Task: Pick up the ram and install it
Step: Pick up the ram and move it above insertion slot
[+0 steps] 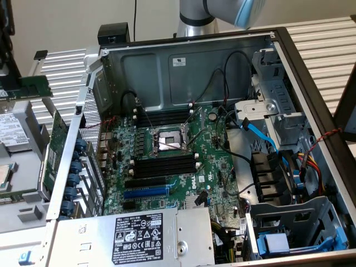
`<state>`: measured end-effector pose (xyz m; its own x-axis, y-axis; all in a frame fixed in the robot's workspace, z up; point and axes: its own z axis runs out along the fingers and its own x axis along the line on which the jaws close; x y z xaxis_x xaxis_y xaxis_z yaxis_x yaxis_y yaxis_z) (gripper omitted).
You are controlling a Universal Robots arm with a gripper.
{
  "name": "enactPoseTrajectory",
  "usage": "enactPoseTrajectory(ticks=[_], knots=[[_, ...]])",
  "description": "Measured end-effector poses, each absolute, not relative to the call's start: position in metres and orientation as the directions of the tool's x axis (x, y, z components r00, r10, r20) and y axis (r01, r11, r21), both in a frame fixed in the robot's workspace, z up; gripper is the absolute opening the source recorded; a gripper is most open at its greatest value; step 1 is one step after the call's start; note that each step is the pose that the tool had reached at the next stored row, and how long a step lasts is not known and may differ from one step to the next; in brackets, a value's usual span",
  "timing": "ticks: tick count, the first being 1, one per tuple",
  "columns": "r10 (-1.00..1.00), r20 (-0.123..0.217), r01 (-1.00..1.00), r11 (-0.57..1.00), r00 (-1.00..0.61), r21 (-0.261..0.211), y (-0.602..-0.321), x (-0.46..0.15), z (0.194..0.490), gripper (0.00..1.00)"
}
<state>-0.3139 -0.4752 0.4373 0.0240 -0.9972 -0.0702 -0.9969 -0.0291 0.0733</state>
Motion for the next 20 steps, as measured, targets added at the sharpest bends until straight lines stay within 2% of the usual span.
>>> enactPoseTrajectory(ticks=[14, 20], knots=[[-0.997, -0.072, -0.99, -0.029, 0.02, 0.136, -0.476, -0.274, 0.438, 0.12], [-0.997, -0.072, -0.989, -0.029, 0.019, 0.142, -0.476, -0.247, 0.438, 0.12]])
